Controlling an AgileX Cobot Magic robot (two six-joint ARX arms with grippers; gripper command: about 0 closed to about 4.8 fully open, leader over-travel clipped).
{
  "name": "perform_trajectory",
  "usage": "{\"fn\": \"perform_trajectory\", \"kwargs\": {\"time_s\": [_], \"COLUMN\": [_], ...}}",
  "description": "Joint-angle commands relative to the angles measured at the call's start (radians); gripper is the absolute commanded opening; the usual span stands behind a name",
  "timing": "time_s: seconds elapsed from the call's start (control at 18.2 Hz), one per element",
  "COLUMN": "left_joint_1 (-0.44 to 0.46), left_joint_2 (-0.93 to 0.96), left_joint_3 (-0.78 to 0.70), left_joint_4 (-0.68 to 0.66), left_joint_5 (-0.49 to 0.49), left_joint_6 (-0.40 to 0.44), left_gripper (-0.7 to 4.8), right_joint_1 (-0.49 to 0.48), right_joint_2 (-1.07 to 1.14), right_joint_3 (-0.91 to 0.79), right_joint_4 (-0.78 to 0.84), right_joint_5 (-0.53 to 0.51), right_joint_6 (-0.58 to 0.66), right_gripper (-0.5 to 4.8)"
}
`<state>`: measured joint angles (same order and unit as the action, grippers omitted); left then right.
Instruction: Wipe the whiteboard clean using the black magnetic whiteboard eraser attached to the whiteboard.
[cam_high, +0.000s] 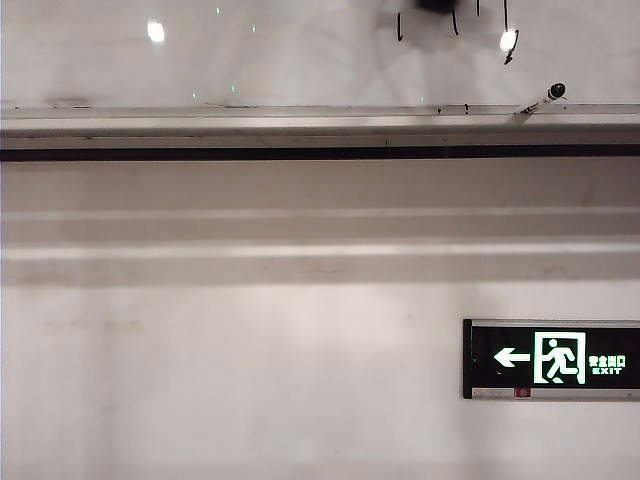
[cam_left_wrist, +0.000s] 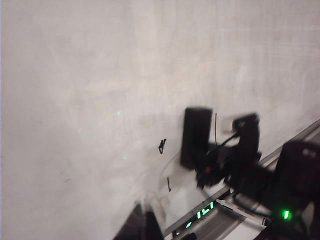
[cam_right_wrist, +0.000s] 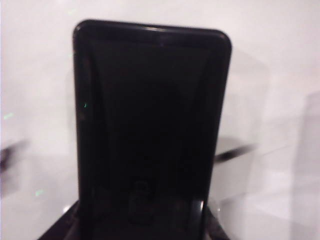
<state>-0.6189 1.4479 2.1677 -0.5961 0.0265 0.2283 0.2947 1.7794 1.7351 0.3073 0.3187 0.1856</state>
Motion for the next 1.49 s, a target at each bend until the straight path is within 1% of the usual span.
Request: {"fn": "perform_trajectory", "kwargs": {"time_s": [0.06,0.11,0.33,0.39,0.5,0.55,0.61,0.66,0.77,0.83,0.94,1.05,1.1,1.16,1.21,1.27,1.38,1.43,1.49], "left_joint_1": [-0.002,-0.002,-0.002,-0.002,-0.002,-0.002,-0.002,-0.002,-0.002,-0.002,-0.002,-0.002,-0.002,-0.002,-0.002,-0.002,-0.002,-0.002,-0.002], "left_joint_2": [-0.004,-0.004,-0.004,-0.004,-0.004,-0.004,-0.004,-0.004,-0.004,-0.004,-0.004,-0.004,-0.005,-0.004,-0.004,-0.004,-0.005,-0.005,-0.005], "left_joint_3": [0.002,0.002,0.002,0.002,0.002,0.002,0.002,0.002,0.002,0.002,0.002,0.002,0.002,0.002,0.002,0.002,0.002,0.002,0.002], "left_joint_4": [0.008,0.008,0.008,0.008,0.008,0.008,0.008,0.006,0.006,0.005,-0.003,-0.010,-0.012,-0.012,-0.012,-0.011,-0.016,-0.017,-0.016], "left_joint_5": [0.004,0.004,0.004,0.004,0.004,0.004,0.004,0.004,0.004,0.004,0.005,0.007,0.026,0.059,0.069,0.068,0.068,0.068,0.068], "left_joint_6": [0.000,0.000,0.000,0.000,0.000,0.000,0.000,0.000,-0.001,-0.001,-0.009,-0.023,-0.023,-0.023,-0.022,-0.022,-0.022,-0.023,-0.023], "left_gripper": [-0.06,-0.06,-0.06,-0.06,-0.06,-0.06,-0.06,-0.06,-0.06,-0.06,-0.06,-0.06,-0.06,-0.06,-0.06,-0.06,-0.06,-0.06,-0.06], "right_joint_1": [-0.107,-0.141,-0.215,-0.231,-0.234,-0.234,-0.226,-0.206,-0.170,-0.140,-0.076,-0.032,-0.013,0.008,0.028,0.043,0.063,0.071,0.071], "right_joint_2": [-0.010,-0.018,-0.023,-0.026,-0.026,-0.026,-0.026,-0.026,-0.026,-0.026,-0.026,-0.024,-0.021,-0.013,-0.004,0.003,0.011,0.015,0.015], "right_joint_3": [0.009,0.009,0.009,0.009,0.009,0.009,0.009,0.009,0.009,0.009,0.009,0.009,0.009,0.009,0.009,0.009,0.009,0.009,0.009], "right_joint_4": [-0.002,-0.017,-0.029,-0.040,-0.047,-0.049,-0.050,-0.049,-0.049,-0.049,-0.048,-0.047,-0.045,-0.038,-0.035,-0.038,-0.056,-0.083,-0.105], "right_joint_5": [0.132,0.132,0.126,0.089,-0.027,-0.101,-0.197,-0.247,-0.277,-0.283,-0.326,-0.327,-0.336,-0.374,-0.417,-0.438,-0.448,-0.414,-0.344], "right_joint_6": [0.000,0.000,0.001,0.001,0.002,0.002,0.002,0.002,0.001,0.001,-0.007,-0.027,-0.033,-0.034,-0.045,-0.064,-0.071,-0.075,-0.074], "right_gripper": [1.34,1.34,1.34,1.34,1.34,1.34,1.34,1.34,1.34,1.34,1.34,1.34,1.34,1.34,1.34,1.34,1.33,1.23,1.06]}}
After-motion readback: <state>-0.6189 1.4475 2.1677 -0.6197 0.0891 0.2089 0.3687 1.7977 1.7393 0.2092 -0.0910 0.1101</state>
